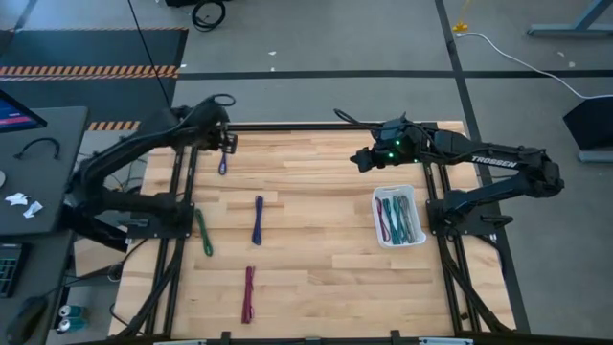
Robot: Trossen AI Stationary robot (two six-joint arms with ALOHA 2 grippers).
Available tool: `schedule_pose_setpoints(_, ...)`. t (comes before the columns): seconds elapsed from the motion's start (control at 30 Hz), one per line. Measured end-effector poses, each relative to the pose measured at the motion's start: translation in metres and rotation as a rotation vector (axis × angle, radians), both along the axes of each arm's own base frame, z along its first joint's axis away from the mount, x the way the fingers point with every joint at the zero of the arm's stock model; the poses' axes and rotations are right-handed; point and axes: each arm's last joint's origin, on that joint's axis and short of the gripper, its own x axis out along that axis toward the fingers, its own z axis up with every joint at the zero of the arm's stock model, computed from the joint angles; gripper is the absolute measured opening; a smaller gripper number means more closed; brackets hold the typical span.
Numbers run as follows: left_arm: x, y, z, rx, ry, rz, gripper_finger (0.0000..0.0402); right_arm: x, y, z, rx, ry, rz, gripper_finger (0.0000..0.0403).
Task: Pick and place USB-C Cables
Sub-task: Put the top violet charging cable into the white bin
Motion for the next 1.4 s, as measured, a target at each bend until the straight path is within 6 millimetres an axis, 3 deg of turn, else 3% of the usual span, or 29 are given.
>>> schedule_pose_setpoints(0.4, -0.012, 0.091, -0.077, -0.338, 0.153, 0.089, 0.0036, 0.001, 0.002, 0.000, -0.001, -0.001, 0.008, 0.0119)
schedule_pose_setpoints(0.7, -0.003, 0.130, -0.133, -0.446, 0.146, 0.059, 0.0154, 0.002, 0.007, 0.000, 0.004, -0.005, 0.017, 0.0119)
schedule_pose_setpoints(0.83, 0.002, 0.140, -0.152, -0.437, 0.158, 0.063, 0.0178, 0.003, 0.011, 0.000, 0.019, -0.010, 0.022, 0.0119)
schedule_pose_setpoints(1.2, 0.006, 0.149, -0.192, -0.503, 0.262, 0.058, 0.0101, 0.005, 0.022, 0.000, 0.021, -0.015, 0.004, 0.0119)
schedule_pose_setpoints(1.4, 0.012, 0.147, -0.194, -0.503, 0.273, 0.005, 0.0043, 0.006, 0.027, 0.000, 0.019, -0.015, 0.023, 0.0119)
